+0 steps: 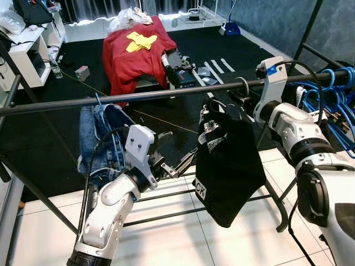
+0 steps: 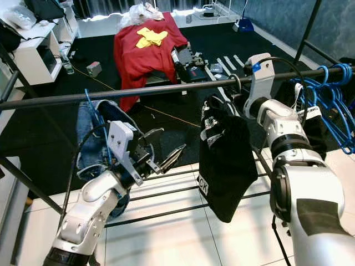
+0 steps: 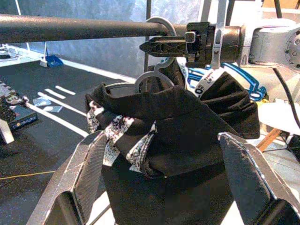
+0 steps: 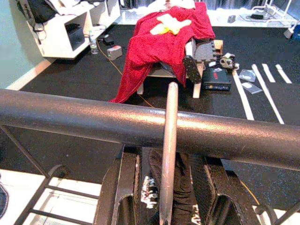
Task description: Hang hanger
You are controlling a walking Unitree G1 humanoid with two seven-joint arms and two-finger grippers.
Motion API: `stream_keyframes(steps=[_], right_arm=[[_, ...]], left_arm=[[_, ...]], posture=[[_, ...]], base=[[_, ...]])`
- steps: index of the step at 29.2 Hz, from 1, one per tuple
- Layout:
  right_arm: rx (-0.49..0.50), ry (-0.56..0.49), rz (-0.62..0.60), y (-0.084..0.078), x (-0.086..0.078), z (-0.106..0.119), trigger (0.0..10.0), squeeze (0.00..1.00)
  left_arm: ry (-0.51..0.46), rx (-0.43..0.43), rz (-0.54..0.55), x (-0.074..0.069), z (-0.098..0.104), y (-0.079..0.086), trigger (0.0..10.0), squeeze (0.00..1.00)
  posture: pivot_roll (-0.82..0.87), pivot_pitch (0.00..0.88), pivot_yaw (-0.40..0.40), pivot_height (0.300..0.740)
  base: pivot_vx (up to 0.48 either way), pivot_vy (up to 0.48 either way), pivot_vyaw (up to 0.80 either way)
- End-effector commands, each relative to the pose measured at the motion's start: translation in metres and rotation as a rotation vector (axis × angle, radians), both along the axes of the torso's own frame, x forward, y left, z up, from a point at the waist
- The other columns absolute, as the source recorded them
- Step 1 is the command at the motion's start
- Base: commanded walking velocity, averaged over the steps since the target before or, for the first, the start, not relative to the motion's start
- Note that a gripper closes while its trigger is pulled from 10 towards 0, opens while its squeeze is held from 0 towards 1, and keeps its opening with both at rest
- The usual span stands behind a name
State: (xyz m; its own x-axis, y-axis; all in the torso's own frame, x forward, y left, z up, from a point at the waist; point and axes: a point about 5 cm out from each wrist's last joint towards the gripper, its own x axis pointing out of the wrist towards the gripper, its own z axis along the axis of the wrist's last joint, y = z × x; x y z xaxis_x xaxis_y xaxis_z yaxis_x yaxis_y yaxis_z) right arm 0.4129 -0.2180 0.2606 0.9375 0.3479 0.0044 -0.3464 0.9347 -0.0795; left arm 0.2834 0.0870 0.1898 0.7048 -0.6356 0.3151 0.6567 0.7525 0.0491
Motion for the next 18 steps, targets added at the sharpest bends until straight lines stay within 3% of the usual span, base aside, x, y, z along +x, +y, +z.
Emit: stream_keyframes(steps=[1, 3, 6, 11, 14, 17, 18], right_arm=[[-0.033, -0.106, -0.079, -0.006, 0.001, 0.021, 10.0, 0.00], [-0.033, -0.106, -0.079, -0.006, 0.001, 0.021, 10.0, 0.00], [-0.052, -0.176, -0.177, -0.009, -0.002, 0.007, 10.0, 0.00], [-0.064, -0.219, -0.195, -0.008, -0.005, -0.004, 10.0, 0.00], [-0.082, -0.322, -0.200, -0.004, -0.016, -0.019, 10.0, 0.00], [-0.083, -0.389, -0.205, -0.002, -0.022, -0.021, 10.0, 0.00], [-0.097, -0.446, -0.202, 0.002, -0.028, -0.022, 10.0, 0.00]], left_arm=[[0.003, 0.010, 0.008, 0.000, 0.000, 0.004, 10.0, 0.00], [0.003, 0.010, 0.008, 0.000, 0.000, 0.004, 10.0, 0.00], [0.037, -0.016, 0.051, 0.000, -0.006, 0.008, 10.0, 0.00], [0.063, -0.036, 0.057, -0.001, -0.009, 0.010, 10.0, 0.00], [0.083, -0.071, 0.054, -0.001, -0.009, 0.011, 10.0, 0.00], [0.068, -0.079, 0.070, 0.001, -0.007, 0.011, 10.0, 0.00], [0.056, -0.129, 0.103, 0.004, -0.003, 0.012, 10.0, 0.00]], posture=[[0.07, 0.097, 0.013, 0.740], [0.07, 0.097, 0.013, 0.740], [0.07, 0.105, 0.039, 0.740], [0.07, 0.104, 0.045, 0.740], [0.05, 0.100, 0.067, 0.740], [0.05, 0.096, 0.069, 0.740], [0.04, 0.092, 0.069, 0.740]], base=[[0.000, 0.000, 0.00], [0.000, 0.000, 0.00], [0.000, 0.000, 0.00], [0.000, 0.000, 0.00], [0.000, 0.000, 0.00], [0.000, 0.000, 0.00], [0.000, 0.000, 0.00]])
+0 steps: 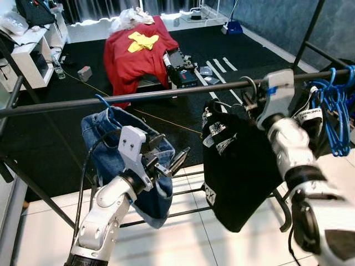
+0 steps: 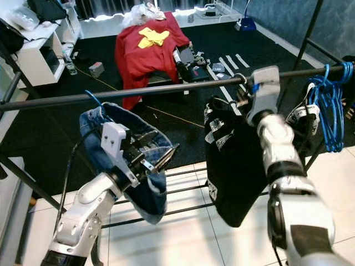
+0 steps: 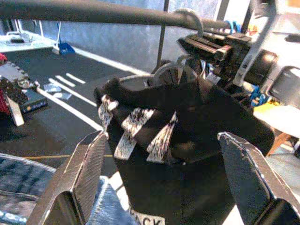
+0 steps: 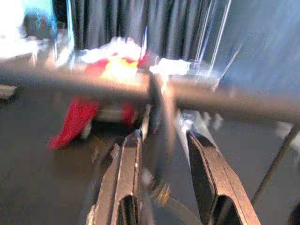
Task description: Hang hanger
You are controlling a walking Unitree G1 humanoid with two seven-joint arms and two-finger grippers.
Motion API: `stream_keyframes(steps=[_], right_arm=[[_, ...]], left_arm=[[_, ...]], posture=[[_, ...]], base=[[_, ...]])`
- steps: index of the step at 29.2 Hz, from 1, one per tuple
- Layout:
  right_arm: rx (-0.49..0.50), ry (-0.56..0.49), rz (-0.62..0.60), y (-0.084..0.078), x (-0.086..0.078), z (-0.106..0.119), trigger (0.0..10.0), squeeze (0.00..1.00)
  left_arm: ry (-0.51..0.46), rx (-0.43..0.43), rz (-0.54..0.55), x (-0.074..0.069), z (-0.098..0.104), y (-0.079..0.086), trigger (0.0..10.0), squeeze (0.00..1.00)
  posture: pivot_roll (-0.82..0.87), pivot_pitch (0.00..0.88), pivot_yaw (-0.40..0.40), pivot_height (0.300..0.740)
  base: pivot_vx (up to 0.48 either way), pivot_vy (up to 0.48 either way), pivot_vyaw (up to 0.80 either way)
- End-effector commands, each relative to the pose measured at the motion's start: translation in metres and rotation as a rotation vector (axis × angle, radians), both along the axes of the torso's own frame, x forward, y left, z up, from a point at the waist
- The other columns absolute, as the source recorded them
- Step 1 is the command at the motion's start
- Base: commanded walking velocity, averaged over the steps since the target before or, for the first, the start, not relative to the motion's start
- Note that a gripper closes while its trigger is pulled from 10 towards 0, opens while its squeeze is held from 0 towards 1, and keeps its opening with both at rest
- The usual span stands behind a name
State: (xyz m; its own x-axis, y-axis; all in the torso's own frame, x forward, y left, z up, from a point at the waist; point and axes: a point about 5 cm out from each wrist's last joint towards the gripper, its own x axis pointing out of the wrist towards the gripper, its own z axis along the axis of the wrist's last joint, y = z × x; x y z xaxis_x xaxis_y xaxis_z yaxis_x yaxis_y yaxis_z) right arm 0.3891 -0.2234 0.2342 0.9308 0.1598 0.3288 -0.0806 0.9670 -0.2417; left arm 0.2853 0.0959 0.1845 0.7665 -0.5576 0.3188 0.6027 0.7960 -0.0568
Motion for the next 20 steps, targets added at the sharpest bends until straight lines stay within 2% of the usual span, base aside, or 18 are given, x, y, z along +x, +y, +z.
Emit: stream_keyframes(steps=[1, 4, 6, 8, 10, 11, 13, 14, 15, 18, 20], right_arm=[[-0.022, -0.079, 0.011, 0.007, -0.005, 0.005, 10.0, 0.00], [-0.040, -0.113, 0.013, 0.011, -0.010, 0.001, 10.0, 0.00], [0.021, -0.101, -0.008, 0.019, -0.021, -0.021, 10.0, 0.00], [0.045, -0.101, -0.019, 0.021, -0.025, -0.027, 10.0, 0.00], [0.023, -0.166, -0.085, 0.023, -0.038, -0.029, 10.0, 0.00], [0.023, -0.166, -0.085, 0.023, -0.038, -0.029, 10.0, 0.00], [-0.010, -0.269, -0.111, 0.029, -0.055, -0.024, 10.0, 0.00], [-0.013, -0.306, -0.082, 0.037, -0.063, -0.020, 10.0, 0.00], [0.013, -0.287, 0.006, 0.050, -0.066, -0.021, 10.0, 0.00], [0.036, -0.266, 0.071, 0.060, -0.068, -0.022, 10.0, 0.00], [0.067, -0.061, 0.202, 0.082, -0.062, -0.048, 10.0, 0.00]], left_arm=[[-0.008, -0.042, 0.036, 0.002, 0.002, 0.003, 10.0, 0.00], [-0.009, -0.084, 0.064, 0.006, 0.007, 0.004, 10.0, 0.00], [0.005, -0.066, 0.124, 0.013, 0.007, 0.007, 10.0, 0.00], [0.008, -0.049, 0.140, 0.014, 0.006, 0.009, 10.0, 0.00], [0.017, -0.033, 0.196, 0.015, 0.005, 0.016, 10.0, 0.00], [0.017, -0.033, 0.196, 0.015, 0.005, 0.016, 10.0, 0.00], [0.036, -0.025, 0.276, 0.015, 0.004, 0.026, 10.0, 0.00], [0.041, -0.017, 0.322, 0.015, 0.004, 0.032, 10.0, 0.00], [0.034, -0.015, 0.362, 0.015, 0.005, 0.038, 10.0, 0.00], [0.028, -0.015, 0.384, 0.015, 0.006, 0.042, 10.0, 0.00], [0.058, -0.006, 0.526, 0.017, -0.001, 0.061, 10.0, 0.00]], posture=[[0.04, 0.092, 0.069, 0.740], [0.04, 0.087, 0.064, 0.740], [0.04, 0.083, 0.061, 0.740], [0.04, 0.083, 0.061, 0.740], [0.03, 0.079, 0.060, 0.740], [0.03, 0.079, 0.060, 0.740], [0.03, 0.077, 0.057, 0.740], [0.03, 0.074, 0.056, 0.740], [0.03, 0.074, 0.056, 0.740], [0.03, 0.074, 0.056, 0.740], [0.03, 0.046, 0.051, 0.740]], base=[[0.000, 0.000, 0.00], [0.000, 0.000, 0.00], [0.000, 0.000, 0.00], [0.000, 0.000, 0.00], [0.000, 0.000, 0.00], [0.000, 0.000, 0.00], [0.000, 0.000, 0.00], [0.000, 0.000, 0.00], [0.000, 0.000, 0.00], [0.000, 0.000, 0.00], [0.000, 0.000, 0.00]])
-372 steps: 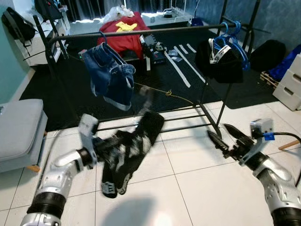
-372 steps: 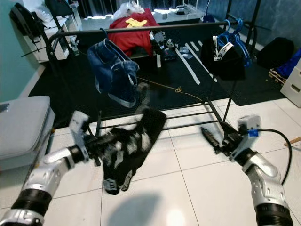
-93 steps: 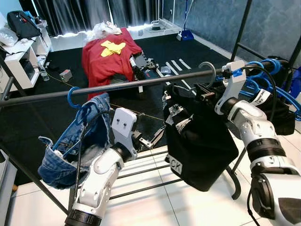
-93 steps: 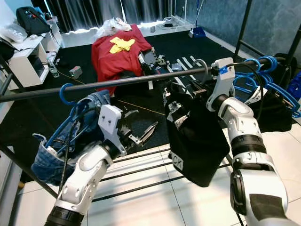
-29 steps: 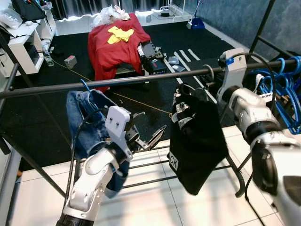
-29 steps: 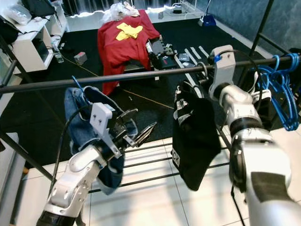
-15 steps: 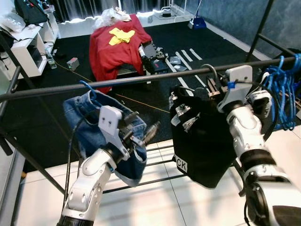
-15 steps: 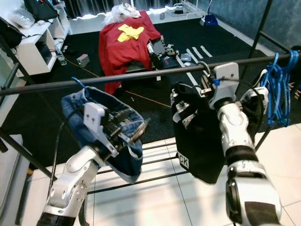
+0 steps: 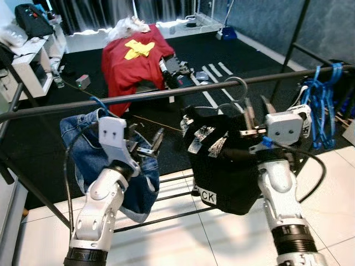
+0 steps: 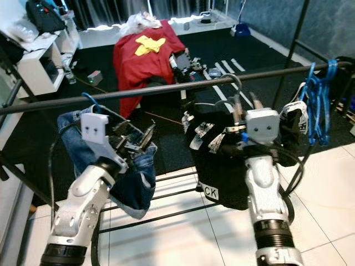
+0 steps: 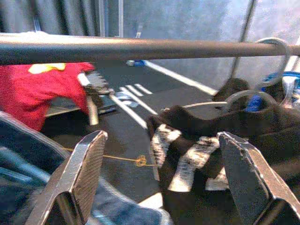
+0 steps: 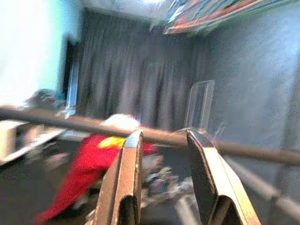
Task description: Hang hanger
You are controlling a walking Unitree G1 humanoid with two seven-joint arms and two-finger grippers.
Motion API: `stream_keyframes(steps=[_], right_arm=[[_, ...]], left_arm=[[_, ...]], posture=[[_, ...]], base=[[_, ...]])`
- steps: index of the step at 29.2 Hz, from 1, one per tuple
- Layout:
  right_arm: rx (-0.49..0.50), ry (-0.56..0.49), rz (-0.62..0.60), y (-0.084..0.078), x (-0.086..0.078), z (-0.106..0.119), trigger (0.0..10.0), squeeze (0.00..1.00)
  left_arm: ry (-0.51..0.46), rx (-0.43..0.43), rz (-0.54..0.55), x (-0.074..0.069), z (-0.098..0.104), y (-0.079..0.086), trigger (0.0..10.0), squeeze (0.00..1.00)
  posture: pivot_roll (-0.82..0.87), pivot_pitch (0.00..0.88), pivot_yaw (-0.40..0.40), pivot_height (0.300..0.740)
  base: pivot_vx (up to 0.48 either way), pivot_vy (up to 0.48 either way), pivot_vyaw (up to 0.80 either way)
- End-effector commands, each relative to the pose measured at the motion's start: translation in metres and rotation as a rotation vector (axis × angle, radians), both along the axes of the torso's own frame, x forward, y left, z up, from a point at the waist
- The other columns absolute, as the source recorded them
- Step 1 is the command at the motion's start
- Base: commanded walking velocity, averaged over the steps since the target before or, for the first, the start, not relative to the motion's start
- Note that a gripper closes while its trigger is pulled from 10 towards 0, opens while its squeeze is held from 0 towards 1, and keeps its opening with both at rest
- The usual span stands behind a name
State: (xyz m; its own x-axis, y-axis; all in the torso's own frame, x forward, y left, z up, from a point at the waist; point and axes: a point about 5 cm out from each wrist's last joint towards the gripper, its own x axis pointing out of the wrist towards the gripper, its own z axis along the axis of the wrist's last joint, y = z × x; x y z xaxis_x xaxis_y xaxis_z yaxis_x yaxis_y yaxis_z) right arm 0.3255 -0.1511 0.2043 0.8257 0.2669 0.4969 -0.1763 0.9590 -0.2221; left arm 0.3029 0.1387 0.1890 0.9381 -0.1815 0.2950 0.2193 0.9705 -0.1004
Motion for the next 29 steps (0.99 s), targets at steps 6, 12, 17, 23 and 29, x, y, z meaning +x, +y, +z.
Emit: stream_keyframes(steps=[6, 12, 17, 23, 29], right_arm=[[0.046, 0.259, 0.170, 0.031, 0.005, -0.040, 10.0, 0.00], [0.053, 0.319, 0.190, 0.036, 0.007, -0.051, 10.0, 0.00], [0.097, 0.353, 0.171, 0.034, 0.016, -0.055, 10.0, 0.00], [0.113, 0.330, 0.141, 0.023, 0.020, -0.044, 10.0, 0.00], [0.138, 0.312, 0.147, 0.013, 0.020, -0.034, 10.0, 0.00]], left_arm=[[0.017, 0.052, 0.240, -0.002, -0.004, 0.043, 10.0, 0.00], [0.006, 0.102, 0.251, -0.007, 0.000, 0.039, 10.0, 0.00], [0.025, 0.128, 0.261, -0.014, -0.004, 0.036, 10.0, 0.00], [0.047, 0.112, 0.224, -0.008, -0.008, 0.029, 10.0, 0.00], [0.045, 0.096, 0.190, 0.001, -0.009, 0.021, 10.0, 0.00]], posture=[[0.08, 0.026, -0.040, 0.740], [0.15, 0.002, -0.134, 0.740], [0.17, 0.000, -0.132, 0.740], [0.10, 0.011, -0.057, 0.740], [0.06, 0.025, -0.019, 0.740]], base=[[0.000, 0.000, 0.00], [0.000, 0.000, 0.00], [0.000, 0.000, 0.00], [0.000, 0.000, 0.00], [0.000, 0.000, 0.00]])
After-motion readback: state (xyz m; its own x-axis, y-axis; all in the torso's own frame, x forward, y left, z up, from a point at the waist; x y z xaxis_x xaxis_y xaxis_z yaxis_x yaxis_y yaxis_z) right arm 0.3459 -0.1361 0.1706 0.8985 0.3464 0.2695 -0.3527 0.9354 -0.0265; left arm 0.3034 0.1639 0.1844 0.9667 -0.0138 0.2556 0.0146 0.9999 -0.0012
